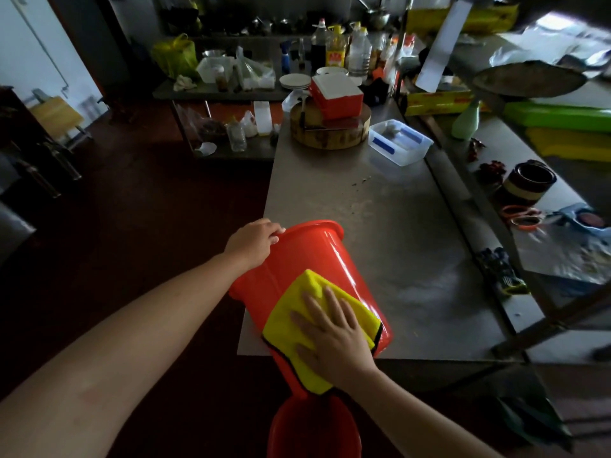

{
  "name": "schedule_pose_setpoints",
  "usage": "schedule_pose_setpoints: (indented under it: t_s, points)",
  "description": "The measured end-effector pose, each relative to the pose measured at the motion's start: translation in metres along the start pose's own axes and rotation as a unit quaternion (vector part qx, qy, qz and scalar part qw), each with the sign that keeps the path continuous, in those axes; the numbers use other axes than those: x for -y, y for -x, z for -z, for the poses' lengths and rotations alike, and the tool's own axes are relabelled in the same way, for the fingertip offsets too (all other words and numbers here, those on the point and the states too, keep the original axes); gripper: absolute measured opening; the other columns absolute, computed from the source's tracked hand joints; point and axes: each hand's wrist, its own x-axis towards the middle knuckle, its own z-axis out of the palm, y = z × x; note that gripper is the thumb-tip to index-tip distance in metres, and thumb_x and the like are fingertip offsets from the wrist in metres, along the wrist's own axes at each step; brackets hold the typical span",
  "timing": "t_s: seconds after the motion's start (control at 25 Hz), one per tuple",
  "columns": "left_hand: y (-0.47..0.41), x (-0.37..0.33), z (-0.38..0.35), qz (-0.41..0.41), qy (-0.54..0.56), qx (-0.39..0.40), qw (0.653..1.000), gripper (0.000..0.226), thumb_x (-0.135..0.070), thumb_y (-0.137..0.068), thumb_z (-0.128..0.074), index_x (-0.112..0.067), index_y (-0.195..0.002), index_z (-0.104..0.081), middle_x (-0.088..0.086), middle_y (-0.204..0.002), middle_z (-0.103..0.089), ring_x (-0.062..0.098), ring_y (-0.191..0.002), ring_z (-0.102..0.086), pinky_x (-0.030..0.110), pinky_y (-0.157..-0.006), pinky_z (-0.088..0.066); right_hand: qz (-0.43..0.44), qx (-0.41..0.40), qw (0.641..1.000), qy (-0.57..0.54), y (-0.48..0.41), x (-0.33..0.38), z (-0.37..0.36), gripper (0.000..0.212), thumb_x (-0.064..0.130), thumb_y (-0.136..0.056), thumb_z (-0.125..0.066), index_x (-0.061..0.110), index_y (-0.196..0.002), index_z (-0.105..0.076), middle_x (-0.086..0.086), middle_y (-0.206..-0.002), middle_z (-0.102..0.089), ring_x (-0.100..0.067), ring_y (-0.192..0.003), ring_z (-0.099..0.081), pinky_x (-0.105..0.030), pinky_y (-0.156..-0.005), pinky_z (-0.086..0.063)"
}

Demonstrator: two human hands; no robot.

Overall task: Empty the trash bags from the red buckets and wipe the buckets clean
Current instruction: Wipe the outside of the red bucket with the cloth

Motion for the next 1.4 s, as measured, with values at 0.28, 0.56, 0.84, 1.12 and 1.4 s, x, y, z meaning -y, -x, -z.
schedule_pose_setpoints:
  t_s: [0.28,0.56,0.84,1.12,1.4]
  points:
    - [0.000,-0.007,-0.002,0.017,0.001,-0.022,1.000,0.026,-0.024,-0.102,-0.054,-0.025,-0.126,-0.064,-0.007,-0.123,-0.060,0.017,-0.111,-0.060,0.031,-0.084,-0.044,-0.340,0.051,0.869,-0.356,0.003,-0.098,0.001,0.069,0.070,-0.092,-0.045,0.048,-0.154,-0.026,0.006,-0.168,-0.020,-0.024,-0.150,-0.029,-0.038,-0.116,-0.032]
    - [-0.001,-0.013,-0.004,0.007,-0.022,-0.025,0.999,0.026,-0.021,-0.102,-0.053,-0.023,-0.126,-0.063,-0.001,-0.124,-0.060,0.022,-0.112,-0.060,0.038,-0.087,-0.048,-0.070,-0.013,0.997,-0.006,0.038,0.017,-0.009,0.065,0.066,-0.093,-0.042,0.047,-0.154,-0.030,0.002,-0.169,-0.014,-0.043,-0.153,-0.009,-0.061,-0.118,-0.021]
    - [0.005,-0.004,-0.005,-0.001,-0.027,-0.028,0.999,0.023,-0.021,-0.102,-0.052,-0.021,-0.123,-0.063,-0.003,-0.119,-0.060,0.022,-0.107,-0.061,0.040,-0.085,-0.050,-0.057,-0.046,0.996,-0.051,0.048,-0.013,-0.010,0.064,0.070,-0.097,-0.041,0.047,-0.155,-0.029,0.009,-0.169,-0.014,-0.030,-0.156,-0.011,-0.051,-0.122,-0.019]
    - [0.007,-0.004,-0.006,0.009,-0.017,-0.032,0.999,0.023,-0.023,-0.102,-0.052,-0.024,-0.123,-0.063,-0.005,-0.118,-0.061,0.020,-0.107,-0.061,0.038,-0.085,-0.050,-0.368,0.013,0.828,-0.423,0.035,-0.109,-0.011,0.084,0.079,-0.084,-0.051,0.033,-0.153,-0.040,0.002,-0.163,-0.034,-0.018,-0.150,-0.031,-0.033,-0.120,-0.027]
    - [0.028,0.010,-0.005,0.014,-0.001,-0.049,0.999,0.024,-0.022,-0.101,-0.055,-0.022,-0.123,-0.064,-0.005,-0.117,-0.062,0.019,-0.107,-0.061,0.031,-0.085,-0.047,-0.146,0.036,0.986,-0.075,0.004,-0.021,0.006,0.068,0.075,-0.093,-0.029,0.054,-0.156,-0.014,0.006,-0.170,-0.004,-0.040,-0.154,-0.002,-0.058,-0.119,-0.020]
